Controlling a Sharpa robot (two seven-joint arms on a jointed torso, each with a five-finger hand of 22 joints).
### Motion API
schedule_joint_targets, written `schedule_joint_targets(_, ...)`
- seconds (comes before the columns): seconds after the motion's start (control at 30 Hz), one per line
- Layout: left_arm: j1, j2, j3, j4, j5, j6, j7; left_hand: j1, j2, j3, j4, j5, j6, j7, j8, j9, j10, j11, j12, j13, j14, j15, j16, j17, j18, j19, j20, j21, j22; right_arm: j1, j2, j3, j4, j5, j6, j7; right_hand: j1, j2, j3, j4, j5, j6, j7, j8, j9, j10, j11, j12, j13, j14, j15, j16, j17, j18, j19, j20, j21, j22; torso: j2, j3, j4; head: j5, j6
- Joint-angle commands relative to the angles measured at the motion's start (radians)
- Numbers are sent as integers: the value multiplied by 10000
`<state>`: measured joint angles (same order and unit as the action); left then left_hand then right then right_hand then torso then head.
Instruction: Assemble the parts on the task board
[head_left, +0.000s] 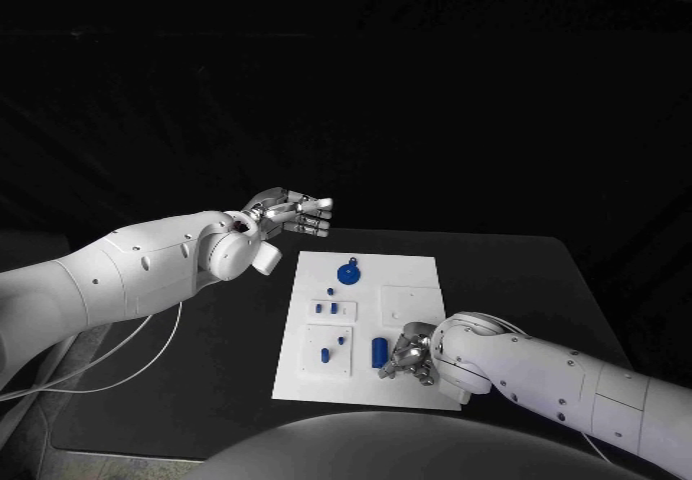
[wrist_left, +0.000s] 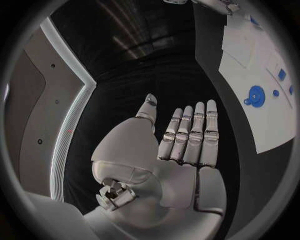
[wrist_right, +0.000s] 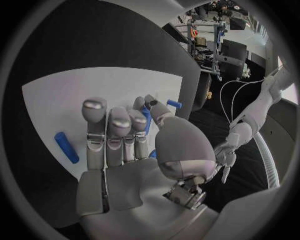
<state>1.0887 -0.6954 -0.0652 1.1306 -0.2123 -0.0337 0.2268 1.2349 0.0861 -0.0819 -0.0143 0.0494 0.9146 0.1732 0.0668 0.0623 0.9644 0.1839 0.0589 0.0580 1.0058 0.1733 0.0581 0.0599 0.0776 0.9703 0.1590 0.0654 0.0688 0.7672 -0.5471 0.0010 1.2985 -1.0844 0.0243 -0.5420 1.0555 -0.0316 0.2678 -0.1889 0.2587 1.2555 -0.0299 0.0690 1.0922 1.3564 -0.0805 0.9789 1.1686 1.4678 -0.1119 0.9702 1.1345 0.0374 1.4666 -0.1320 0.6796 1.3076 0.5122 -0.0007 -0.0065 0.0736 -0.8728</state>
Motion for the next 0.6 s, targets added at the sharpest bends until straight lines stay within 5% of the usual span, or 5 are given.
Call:
schedule_joint_targets(0.03, 5, -14, 6, 42, -60, 64, 82, 23, 76, 17, 16, -28, 1, -1, -37, 3, 1, -30, 12, 4, -35, 0, 42, 14, 71, -56, 7, 12, -15, -14, -21, -2, -4, 5, 168, 28, -33, 49, -69, 25, -47, 46, -38, -44, 18, 51, -1, 41, 17, -26, -43, 34, 4, -97, 99, -56, 34, 816, -4, 9, 6, 16, 2)
schedule_joint_targets(0.43, 5, -44, 5, 97, -62, 100, 45, 47, 74, 30, -10, -27, 23, -4, -35, 4, 6, -33, 12, 4, -32, 0, 42, 15, 72, -56, 8, 13, -15, -15, -285, -1, 223, 50, 296, 208, -18, 7, -112, 18, 13, 66, -42, -43, 9, 55, 3, 45, 23, -27, -41, 44, -3, -99, 93, -53, 49, 817, -9, 11, -18, 174, 2)
schedule_joint_targets(0.6, 5, -53, 4, 84, -62, 102, 31, 47, 74, 30, -10, -27, 23, -4, -35, 4, 6, -33, 12, 4, -32, 0, 42, 15, 72, -56, 8, 13, -15, -15, -348, 1, 246, 96, 235, 228, -544, 236, -333, 743, -257, 78, -62, -31, 152, 70, -4, 57, 31, -25, -46, 71, -2, -103, 108, -59, 96, 823, -5, 14, 1, 151, 2)
